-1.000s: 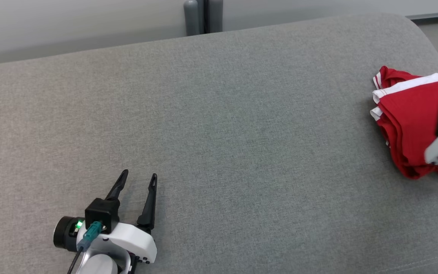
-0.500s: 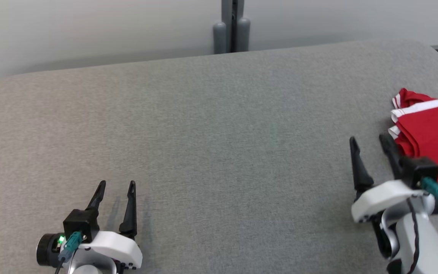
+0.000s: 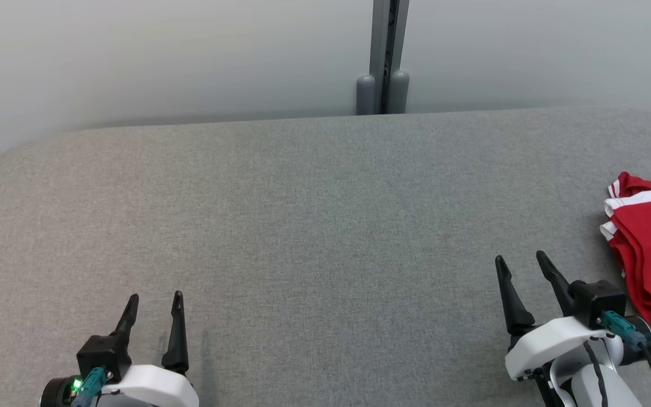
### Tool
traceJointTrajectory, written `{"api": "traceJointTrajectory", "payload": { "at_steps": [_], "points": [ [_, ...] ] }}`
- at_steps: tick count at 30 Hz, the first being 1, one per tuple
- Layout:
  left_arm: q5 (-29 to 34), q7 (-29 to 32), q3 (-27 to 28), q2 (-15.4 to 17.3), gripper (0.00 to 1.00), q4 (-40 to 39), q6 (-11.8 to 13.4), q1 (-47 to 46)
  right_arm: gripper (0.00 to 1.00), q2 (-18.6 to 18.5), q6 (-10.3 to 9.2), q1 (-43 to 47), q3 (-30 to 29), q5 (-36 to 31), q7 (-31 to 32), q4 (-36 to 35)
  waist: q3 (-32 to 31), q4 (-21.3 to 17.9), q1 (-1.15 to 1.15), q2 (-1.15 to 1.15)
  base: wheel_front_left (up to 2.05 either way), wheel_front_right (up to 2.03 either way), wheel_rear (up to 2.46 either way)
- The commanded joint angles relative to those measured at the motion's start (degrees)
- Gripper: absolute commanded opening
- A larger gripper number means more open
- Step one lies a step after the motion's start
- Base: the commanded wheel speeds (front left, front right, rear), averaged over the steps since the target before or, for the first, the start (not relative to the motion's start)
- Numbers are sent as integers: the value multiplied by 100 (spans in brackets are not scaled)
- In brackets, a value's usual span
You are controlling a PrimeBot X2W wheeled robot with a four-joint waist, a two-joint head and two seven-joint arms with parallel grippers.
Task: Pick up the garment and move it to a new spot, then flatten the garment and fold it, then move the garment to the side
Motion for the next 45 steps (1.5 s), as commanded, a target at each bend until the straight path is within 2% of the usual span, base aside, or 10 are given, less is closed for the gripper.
{"api": "traceJointTrajectory", "payload": {
  "at_steps": [1,16,21,36,38,45],
  "points": [
    [-38,-6,42,21,100,-14,14,60,100,-35,-2,71,5,4,-1,-8,-77,19,0,0,0,0,0],
    [-65,-7,220,24,100,-101,21,283,100,-36,-2,305,-30,110,-1,-133,-325,-38,0,0,0,0,0],
    [-65,-7,227,24,100,-107,37,323,100,-32,-1,297,-33,314,-1,-15,-322,-44,0,0,0,0,0],
    [-49,-7,227,24,100,-56,-13,376,100,-33,-2,266,103,346,-1,216,-291,-33,0,0,0,0,0],
    [-43,-7,254,29,100,-56,-12,389,100,-28,-1,244,139,355,-1,267,-275,-228,0,0,0,0,0],
    [-59,-6,206,31,100,-24,-33,362,100,-25,-1,231,170,337,-1,331,-238,-228,0,0,0,0,0]
  ]
}}
